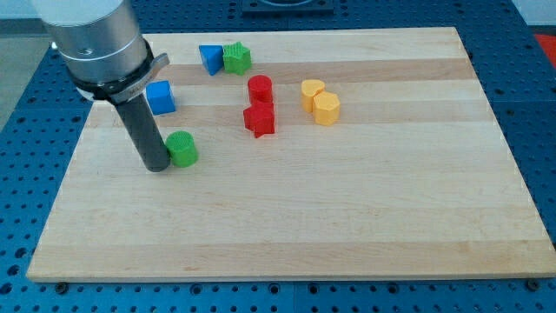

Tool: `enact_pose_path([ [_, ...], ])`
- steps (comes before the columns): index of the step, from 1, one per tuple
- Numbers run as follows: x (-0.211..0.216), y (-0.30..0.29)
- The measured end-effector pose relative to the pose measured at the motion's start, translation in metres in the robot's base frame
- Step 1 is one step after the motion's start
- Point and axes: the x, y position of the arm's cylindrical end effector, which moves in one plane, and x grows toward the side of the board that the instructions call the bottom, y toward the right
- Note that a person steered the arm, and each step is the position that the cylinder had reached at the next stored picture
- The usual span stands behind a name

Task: Push the green circle closer to the red star

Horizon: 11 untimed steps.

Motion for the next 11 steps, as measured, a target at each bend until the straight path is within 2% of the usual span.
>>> enact_pose_path([
  [2,-0.019,-0.014],
  [3,-0.026,0.009],
  [5,-0.016,0.051],
  [8,0.012,0.069],
  [11,-0.006,0.096],
])
